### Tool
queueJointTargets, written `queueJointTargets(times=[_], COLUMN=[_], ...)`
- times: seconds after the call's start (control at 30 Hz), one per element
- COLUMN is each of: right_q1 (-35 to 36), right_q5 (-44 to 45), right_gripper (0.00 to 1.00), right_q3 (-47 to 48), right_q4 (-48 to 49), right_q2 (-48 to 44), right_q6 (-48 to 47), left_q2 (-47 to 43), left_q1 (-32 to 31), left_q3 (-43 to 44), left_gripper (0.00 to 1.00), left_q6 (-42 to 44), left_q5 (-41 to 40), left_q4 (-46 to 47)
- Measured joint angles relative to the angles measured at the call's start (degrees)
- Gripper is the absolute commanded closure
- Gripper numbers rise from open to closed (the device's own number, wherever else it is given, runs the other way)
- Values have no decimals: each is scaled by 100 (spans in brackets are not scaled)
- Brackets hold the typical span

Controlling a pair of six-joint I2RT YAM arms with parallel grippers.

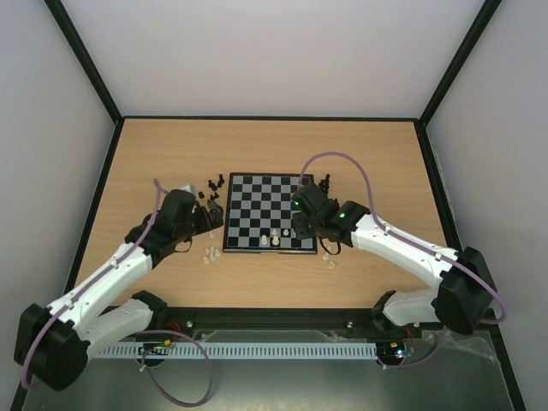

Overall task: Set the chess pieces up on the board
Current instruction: Pick up the chess piece at the center of the board.

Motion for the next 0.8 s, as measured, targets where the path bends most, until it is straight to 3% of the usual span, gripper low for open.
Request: queueJointTargets(times=[0.23, 0.6, 0.8], right_q1=[-2, -2, -2], right_q5=[-208, -431, -522], right_gripper=[57, 57, 58], right_q3=[-17, -17, -17], right_q4=[61, 138, 146], right_q2=[-96, -96, -96], right_q6=[-20, -44, -61], left_q2=[778, 2155, 2422], left_q1=[-2, -201, -256], left_q3=[699, 837, 820], left_gripper=[3, 44, 58], left_q6=[389, 466, 431], left_q5=[-973, -1200, -1134], left_q4=[-699, -1047, -911])
